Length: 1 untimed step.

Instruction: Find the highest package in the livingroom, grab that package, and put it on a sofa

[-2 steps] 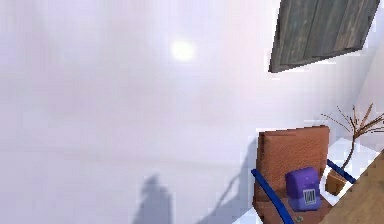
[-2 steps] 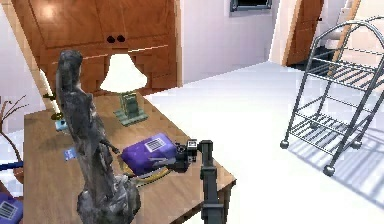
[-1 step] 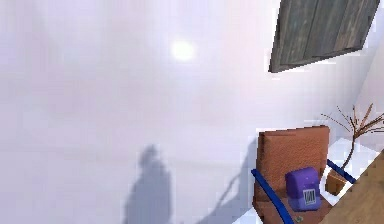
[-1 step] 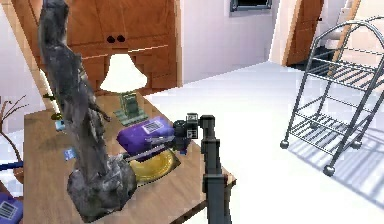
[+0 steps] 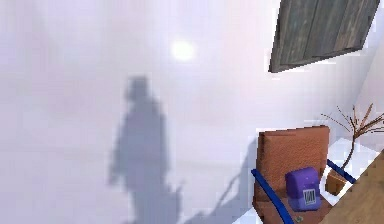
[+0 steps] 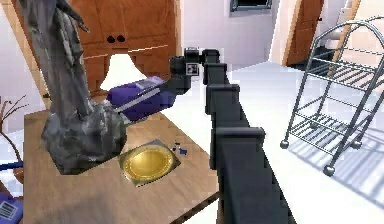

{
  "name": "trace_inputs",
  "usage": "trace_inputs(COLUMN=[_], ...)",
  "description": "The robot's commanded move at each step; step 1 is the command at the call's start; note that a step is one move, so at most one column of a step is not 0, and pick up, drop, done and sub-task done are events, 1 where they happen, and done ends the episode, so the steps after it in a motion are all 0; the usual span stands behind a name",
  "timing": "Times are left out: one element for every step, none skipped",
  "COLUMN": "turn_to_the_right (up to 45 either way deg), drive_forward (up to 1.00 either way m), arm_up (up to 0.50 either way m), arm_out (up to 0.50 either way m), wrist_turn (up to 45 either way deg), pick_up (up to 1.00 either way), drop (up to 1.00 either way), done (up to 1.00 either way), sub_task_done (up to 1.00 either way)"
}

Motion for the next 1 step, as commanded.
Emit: trace_inputs(turn_to_the_right=[0.0], drive_forward=[0.00], arm_up=[0.00], arm_out=[0.00], wrist_turn=[-45.0], pick_up=[0.00], drop=[0.00], done=[0.00], sub_task_done=[0.00])
